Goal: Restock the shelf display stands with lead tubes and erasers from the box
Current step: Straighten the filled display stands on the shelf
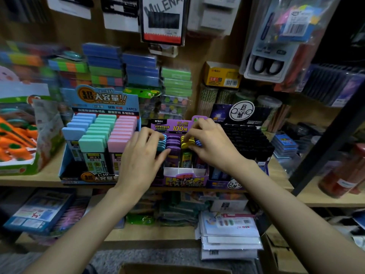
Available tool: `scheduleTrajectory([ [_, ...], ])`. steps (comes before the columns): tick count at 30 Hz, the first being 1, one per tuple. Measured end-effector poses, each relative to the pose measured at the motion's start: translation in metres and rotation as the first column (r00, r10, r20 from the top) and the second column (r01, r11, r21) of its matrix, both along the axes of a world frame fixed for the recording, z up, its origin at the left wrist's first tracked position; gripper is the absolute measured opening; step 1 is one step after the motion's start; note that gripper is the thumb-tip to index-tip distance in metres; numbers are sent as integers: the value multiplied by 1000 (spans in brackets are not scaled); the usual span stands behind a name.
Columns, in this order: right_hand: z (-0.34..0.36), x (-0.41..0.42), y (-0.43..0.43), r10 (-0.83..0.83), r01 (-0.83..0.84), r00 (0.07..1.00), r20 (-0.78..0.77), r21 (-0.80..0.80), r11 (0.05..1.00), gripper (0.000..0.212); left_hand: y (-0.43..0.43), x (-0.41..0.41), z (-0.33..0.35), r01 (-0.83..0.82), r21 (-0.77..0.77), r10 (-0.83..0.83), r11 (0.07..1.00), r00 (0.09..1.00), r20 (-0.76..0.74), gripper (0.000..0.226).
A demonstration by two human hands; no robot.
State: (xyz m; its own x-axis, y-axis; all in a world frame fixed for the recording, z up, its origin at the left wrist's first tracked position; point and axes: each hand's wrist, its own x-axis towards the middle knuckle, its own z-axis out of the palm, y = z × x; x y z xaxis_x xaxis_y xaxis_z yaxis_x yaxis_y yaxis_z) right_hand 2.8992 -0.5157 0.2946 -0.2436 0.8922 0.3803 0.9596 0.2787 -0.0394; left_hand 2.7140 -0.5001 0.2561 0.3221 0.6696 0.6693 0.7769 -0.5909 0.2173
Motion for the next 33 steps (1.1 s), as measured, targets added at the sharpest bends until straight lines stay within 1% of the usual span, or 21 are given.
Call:
scheduleTrajectory([
  [2,-3,1,2,-24,24,999,31,-1,1000,30,3,3,1,-1,-1,1,1000,1000,5,27],
  [5,-9,-1,3,-53,52,996,66,18,998,28,4,9,1,-17,22,17,1000,1000,3,24],
  [9,-16,-7,1,-97,95,995,28,77,993,23,6,22,-2,-94,6,94,996,996,-5,20],
  [13,-19,-12,-1,-116,110,992,57,101,989,24,9,29,-3,-147,-27,146,989,988,-51,20],
  [17,-12,-10,-10,-96,94,995,32,81,992,29,0,17,4,-64,-13,63,998,996,-68,21],
  [19,-7,-11,-19,-67,68,998,-16,96,993,27,-10,0,8,-19,17,20,1000,998,-59,22],
  [21,-7,-21,-29,9,7,991,-135,118,993,20,-19,-24,7,-2,59,3,998,1000,-27,23],
  [23,-11,-41,-38,94,-69,961,-261,101,992,15,-25,-52,2,-38,97,34,995,998,50,28],
  [24,-16,-53,-41,133,-115,948,-289,77,990,14,-26,-67,-2,-81,99,71,992,992,105,32],
  [26,-30,-82,-43,194,-196,942,-273,19,980,14,-23,-97,-14,-175,37,162,984,959,230,44],
  [28,-45,-110,-45,218,-230,954,-206,-34,973,16,-15,-123,-27,-222,-137,256,965,905,341,62],
  [31,-64,-142,-44,216,-220,972,-95,-39,975,18,4,-149,-45,-181,-406,347,896,856,384,86],
  [33,-67,-150,-41,127,-126,987,-101,12,992,15,18,-156,-53,-75,-518,330,852,845,421,96],
])
